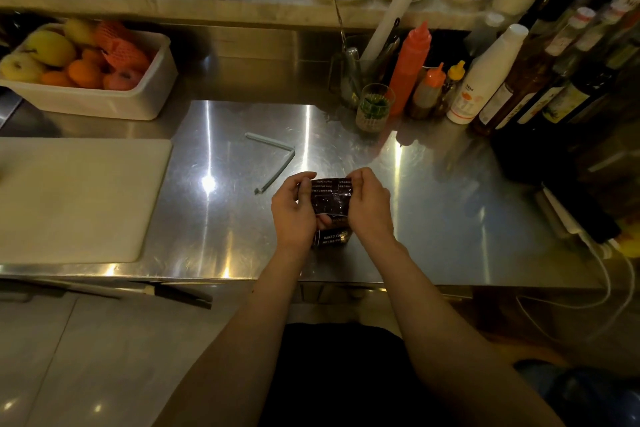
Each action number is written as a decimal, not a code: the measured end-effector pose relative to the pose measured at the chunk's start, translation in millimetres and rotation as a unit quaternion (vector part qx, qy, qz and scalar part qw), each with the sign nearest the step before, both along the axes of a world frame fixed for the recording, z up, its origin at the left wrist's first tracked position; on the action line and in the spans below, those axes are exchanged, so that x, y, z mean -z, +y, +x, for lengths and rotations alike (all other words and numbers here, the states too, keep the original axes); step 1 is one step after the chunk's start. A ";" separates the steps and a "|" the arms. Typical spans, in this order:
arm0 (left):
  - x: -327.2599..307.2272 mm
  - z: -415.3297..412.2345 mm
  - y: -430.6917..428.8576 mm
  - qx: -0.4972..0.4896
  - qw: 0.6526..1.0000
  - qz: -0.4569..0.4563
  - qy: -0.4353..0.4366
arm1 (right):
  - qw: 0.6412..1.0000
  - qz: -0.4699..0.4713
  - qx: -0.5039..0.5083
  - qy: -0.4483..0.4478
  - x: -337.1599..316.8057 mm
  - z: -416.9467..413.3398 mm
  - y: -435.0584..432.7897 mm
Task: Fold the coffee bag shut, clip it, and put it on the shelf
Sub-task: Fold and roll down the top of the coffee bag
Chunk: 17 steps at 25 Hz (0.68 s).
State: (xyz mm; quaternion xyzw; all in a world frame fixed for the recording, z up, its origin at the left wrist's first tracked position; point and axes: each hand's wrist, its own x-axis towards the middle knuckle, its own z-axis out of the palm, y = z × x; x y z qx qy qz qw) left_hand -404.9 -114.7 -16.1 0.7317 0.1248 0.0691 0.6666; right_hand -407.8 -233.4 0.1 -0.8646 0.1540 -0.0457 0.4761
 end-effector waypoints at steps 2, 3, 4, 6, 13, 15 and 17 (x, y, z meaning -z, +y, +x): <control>-0.7 -0.9 2.0 0.000 1.000 -0.012 0.003 | 0.999 0.047 0.010 -0.022 1.6 0.5 -1.4; -1.4 -2.1 2.4 0.008 1.000 -0.017 0.007 | 0.996 0.082 0.025 -0.031 3.1 -1.2 -1.0; -2.2 -2.7 2.7 0.021 1.000 -0.020 0.009 | 0.993 0.106 0.042 -0.037 3.4 -3.5 -0.2; -8.3 -2.3 1.7 0.055 0.998 0.007 0.008 | 0.993 0.105 0.051 -0.036 2.4 -5.1 3.1; -13.1 4.1 -12.2 0.011 0.999 0.050 -0.013 | 0.997 0.062 0.035 -0.011 4.6 7.8 3.5; -14.5 4.7 -10.8 0.014 0.999 0.030 -0.015 | 0.998 0.058 0.027 -0.004 3.5 8.9 -2.0; -17.3 6.6 -6.4 0.030 0.999 -0.003 -0.010 | 0.997 0.079 0.015 0.010 -1.1 12.5 -4.9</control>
